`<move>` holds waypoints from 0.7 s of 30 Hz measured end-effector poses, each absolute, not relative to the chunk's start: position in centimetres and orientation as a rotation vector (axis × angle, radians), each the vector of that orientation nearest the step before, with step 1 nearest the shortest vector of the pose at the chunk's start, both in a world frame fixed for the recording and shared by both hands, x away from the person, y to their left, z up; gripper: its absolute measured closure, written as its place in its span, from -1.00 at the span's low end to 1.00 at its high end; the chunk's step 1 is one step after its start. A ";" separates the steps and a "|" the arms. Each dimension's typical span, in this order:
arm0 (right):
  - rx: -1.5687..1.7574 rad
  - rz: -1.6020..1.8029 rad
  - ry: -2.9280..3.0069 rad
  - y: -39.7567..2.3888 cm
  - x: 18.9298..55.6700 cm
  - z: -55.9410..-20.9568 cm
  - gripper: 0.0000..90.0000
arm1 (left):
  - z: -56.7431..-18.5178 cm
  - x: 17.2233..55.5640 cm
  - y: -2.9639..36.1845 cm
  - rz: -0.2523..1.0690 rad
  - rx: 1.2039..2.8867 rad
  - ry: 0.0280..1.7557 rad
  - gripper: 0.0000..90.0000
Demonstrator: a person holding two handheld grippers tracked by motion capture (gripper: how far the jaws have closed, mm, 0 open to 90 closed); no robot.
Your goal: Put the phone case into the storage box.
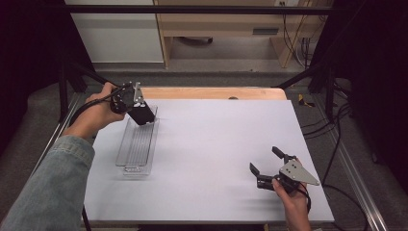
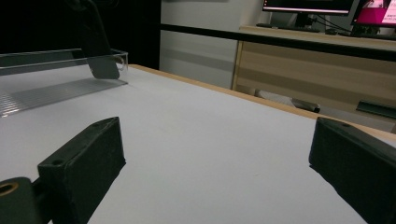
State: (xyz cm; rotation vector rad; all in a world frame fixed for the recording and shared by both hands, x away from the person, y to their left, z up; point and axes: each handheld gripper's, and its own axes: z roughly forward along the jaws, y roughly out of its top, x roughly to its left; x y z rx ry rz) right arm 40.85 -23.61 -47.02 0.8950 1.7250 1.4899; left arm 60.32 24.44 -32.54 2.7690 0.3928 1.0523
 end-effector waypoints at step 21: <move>0.898 1.490 1.724 -23.6 40.8 -47.0 -0.92 | -32.6 60.5 24.5 1.056 2.776 0.391 0.83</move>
